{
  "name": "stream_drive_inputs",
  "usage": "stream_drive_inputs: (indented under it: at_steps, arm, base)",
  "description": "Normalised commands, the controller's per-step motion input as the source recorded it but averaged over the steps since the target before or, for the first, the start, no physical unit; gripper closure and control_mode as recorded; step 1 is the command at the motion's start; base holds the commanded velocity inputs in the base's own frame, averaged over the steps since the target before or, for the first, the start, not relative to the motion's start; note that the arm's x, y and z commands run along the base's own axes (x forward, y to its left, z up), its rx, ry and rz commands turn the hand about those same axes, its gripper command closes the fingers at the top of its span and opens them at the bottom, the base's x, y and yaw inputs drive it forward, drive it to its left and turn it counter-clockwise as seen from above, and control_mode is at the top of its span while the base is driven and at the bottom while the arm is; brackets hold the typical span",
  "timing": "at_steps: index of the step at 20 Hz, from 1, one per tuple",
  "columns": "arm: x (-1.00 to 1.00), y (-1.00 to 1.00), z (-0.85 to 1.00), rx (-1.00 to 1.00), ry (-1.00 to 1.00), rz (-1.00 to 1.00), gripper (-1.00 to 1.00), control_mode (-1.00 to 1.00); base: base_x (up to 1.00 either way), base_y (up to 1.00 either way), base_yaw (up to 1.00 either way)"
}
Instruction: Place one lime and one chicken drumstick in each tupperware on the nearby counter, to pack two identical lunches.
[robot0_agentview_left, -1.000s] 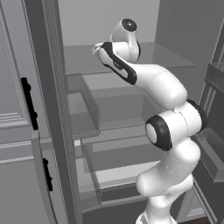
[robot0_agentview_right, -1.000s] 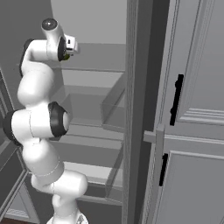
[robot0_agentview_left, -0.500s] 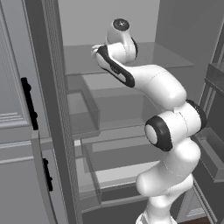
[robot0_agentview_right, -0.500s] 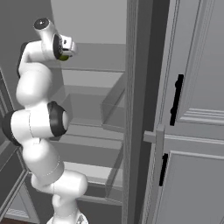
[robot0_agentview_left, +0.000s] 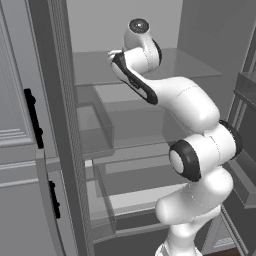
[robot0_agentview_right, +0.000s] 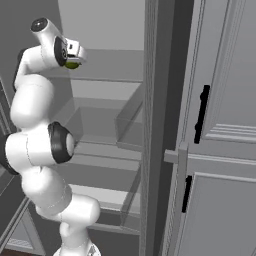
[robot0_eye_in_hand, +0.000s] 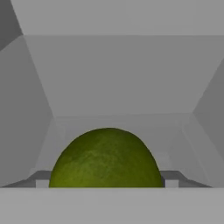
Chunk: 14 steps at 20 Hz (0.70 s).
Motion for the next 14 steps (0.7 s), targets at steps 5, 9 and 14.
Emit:
stream_drive_inputs:
  at_steps: [5, 9, 14]
  arm:
    - [-1.00, -0.89, -0.11, 0.04, -0.19, -0.09, 1.00, -1.00]
    - [-1.00, -0.40, -0.05, 0.01, -0.18, 0.00, 1.00, -1.00]
    - [-1.00, -0.11, 0.11, 0.00, -0.08, 0.07, 1.00, -1.00]
  base:
    - [0.00, 0.00, 0.00]
    - [0.00, 0.00, 0.00]
    - [0.00, 0.00, 0.00]
